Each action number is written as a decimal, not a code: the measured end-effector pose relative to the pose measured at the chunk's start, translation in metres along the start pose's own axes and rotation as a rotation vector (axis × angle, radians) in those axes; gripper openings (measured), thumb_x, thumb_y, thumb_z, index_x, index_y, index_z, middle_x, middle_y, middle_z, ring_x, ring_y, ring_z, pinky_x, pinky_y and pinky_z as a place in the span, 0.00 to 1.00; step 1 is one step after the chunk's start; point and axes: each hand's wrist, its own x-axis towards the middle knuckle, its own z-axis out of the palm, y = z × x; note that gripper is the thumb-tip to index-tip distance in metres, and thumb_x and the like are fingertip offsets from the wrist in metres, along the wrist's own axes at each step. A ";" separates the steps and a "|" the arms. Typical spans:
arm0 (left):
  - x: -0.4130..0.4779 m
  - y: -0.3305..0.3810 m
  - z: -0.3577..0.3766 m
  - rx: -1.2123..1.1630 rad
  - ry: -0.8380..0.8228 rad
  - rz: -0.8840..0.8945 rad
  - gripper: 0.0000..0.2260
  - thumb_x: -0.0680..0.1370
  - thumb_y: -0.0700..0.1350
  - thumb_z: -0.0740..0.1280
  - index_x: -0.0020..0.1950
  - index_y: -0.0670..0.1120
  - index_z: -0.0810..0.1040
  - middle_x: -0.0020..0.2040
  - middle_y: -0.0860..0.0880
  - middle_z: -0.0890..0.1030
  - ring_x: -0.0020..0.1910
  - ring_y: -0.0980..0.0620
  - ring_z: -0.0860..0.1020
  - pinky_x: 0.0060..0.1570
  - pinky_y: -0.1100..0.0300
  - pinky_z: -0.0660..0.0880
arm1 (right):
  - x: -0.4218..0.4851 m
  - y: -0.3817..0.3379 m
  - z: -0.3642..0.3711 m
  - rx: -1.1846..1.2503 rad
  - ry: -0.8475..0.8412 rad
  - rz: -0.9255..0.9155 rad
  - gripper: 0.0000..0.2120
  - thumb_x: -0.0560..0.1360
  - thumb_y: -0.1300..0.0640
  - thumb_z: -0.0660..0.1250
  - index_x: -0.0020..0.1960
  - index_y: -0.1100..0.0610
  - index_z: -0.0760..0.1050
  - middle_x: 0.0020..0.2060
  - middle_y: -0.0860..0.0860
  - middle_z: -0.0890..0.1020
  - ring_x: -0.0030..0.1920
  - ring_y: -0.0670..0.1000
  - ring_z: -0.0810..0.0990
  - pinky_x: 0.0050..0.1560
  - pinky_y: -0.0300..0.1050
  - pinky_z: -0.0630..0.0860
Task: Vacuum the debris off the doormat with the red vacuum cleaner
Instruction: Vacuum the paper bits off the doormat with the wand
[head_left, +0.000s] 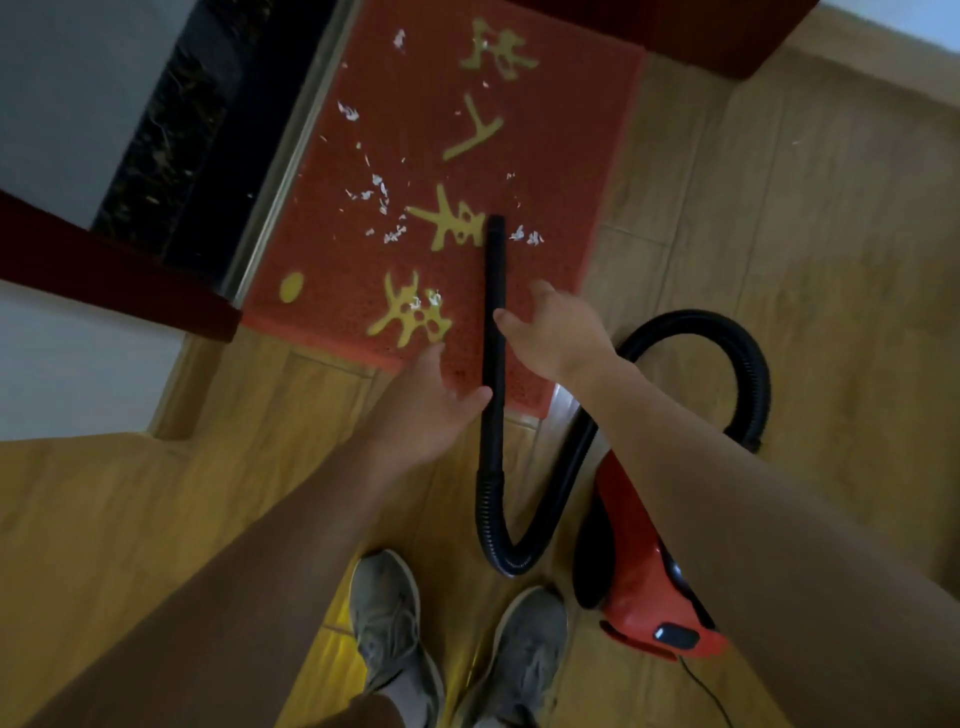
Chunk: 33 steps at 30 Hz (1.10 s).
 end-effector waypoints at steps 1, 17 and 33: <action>0.015 -0.009 0.010 -0.029 -0.011 -0.005 0.39 0.79 0.58 0.68 0.83 0.47 0.52 0.80 0.48 0.62 0.77 0.50 0.64 0.68 0.59 0.62 | 0.011 0.007 0.011 0.021 -0.001 0.010 0.29 0.80 0.39 0.59 0.73 0.58 0.65 0.49 0.53 0.78 0.46 0.53 0.80 0.44 0.47 0.77; 0.114 -0.060 0.082 -0.336 -0.213 -0.245 0.14 0.79 0.46 0.72 0.62 0.44 0.78 0.56 0.45 0.83 0.46 0.50 0.82 0.36 0.60 0.79 | 0.099 0.054 0.109 0.340 -0.028 0.157 0.21 0.79 0.49 0.67 0.65 0.61 0.72 0.47 0.53 0.80 0.46 0.55 0.81 0.42 0.47 0.78; 0.067 -0.025 0.065 -0.358 -0.175 -0.114 0.17 0.75 0.37 0.75 0.58 0.50 0.74 0.52 0.45 0.82 0.48 0.47 0.84 0.43 0.53 0.83 | 0.049 0.039 0.068 0.612 0.092 0.146 0.16 0.72 0.52 0.72 0.59 0.53 0.79 0.46 0.50 0.85 0.45 0.52 0.85 0.46 0.55 0.84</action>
